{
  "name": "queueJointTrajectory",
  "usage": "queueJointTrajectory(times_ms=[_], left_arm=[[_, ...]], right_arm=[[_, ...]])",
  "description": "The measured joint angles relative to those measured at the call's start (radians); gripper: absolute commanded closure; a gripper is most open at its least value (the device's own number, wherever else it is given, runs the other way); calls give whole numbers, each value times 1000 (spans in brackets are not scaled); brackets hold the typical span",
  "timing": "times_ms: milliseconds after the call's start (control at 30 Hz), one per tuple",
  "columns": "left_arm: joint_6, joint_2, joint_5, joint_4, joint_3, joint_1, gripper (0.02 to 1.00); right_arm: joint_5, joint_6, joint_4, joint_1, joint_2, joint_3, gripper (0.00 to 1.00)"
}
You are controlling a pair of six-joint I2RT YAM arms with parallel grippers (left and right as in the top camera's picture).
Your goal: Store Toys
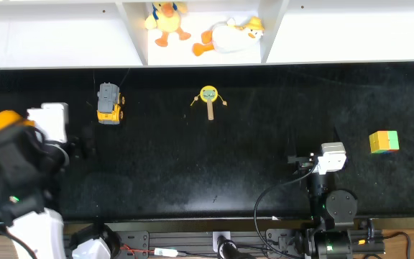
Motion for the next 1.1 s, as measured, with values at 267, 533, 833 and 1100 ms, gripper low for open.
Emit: queueJointTrajectory(times_ms=[267, 533, 833, 1100], left_arm=[[215, 116, 163, -152, 163, 261, 23], [315, 127, 245, -176, 177, 557, 20], [330, 262, 221, -35, 179, 594, 45], [355, 470, 189, 111, 180, 551, 51]], right_arm=[[0, 0, 0, 0, 0, 0, 5], [0, 0, 0, 0, 0, 0, 7], [0, 0, 0, 0, 0, 0, 5], [0, 0, 1, 0, 0, 0, 5]])
